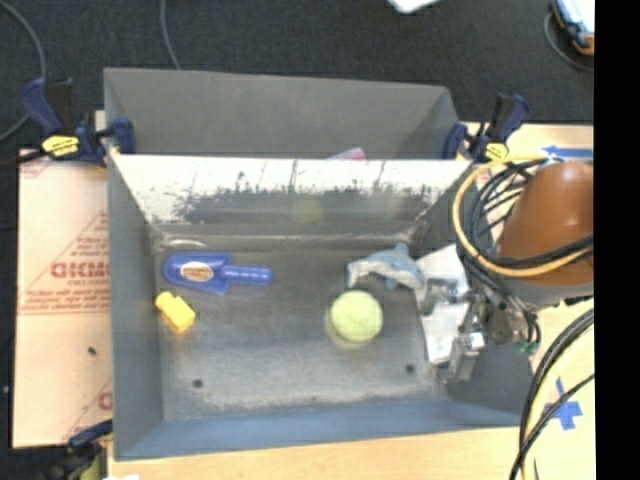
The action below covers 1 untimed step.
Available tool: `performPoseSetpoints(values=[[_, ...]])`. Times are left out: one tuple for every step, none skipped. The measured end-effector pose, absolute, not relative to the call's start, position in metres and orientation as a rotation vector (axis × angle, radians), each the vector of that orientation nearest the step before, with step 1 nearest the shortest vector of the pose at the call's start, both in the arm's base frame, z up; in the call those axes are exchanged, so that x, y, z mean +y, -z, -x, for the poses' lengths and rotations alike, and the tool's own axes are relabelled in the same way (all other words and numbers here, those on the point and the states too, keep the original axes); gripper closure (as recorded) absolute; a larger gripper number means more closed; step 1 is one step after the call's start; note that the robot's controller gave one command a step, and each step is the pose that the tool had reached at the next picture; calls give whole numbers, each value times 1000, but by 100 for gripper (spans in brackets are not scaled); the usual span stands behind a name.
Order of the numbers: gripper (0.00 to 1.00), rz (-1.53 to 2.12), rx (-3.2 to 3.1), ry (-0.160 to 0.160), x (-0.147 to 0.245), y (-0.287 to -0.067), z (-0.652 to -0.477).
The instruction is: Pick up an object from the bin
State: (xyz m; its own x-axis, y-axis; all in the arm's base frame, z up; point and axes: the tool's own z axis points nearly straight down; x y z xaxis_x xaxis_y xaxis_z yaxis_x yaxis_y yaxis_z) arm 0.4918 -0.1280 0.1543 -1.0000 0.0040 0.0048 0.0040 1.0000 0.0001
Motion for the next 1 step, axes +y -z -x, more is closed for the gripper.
performPoseSetpoints(values=[[0,-2,-3145,-3,-127,-159,-494]])
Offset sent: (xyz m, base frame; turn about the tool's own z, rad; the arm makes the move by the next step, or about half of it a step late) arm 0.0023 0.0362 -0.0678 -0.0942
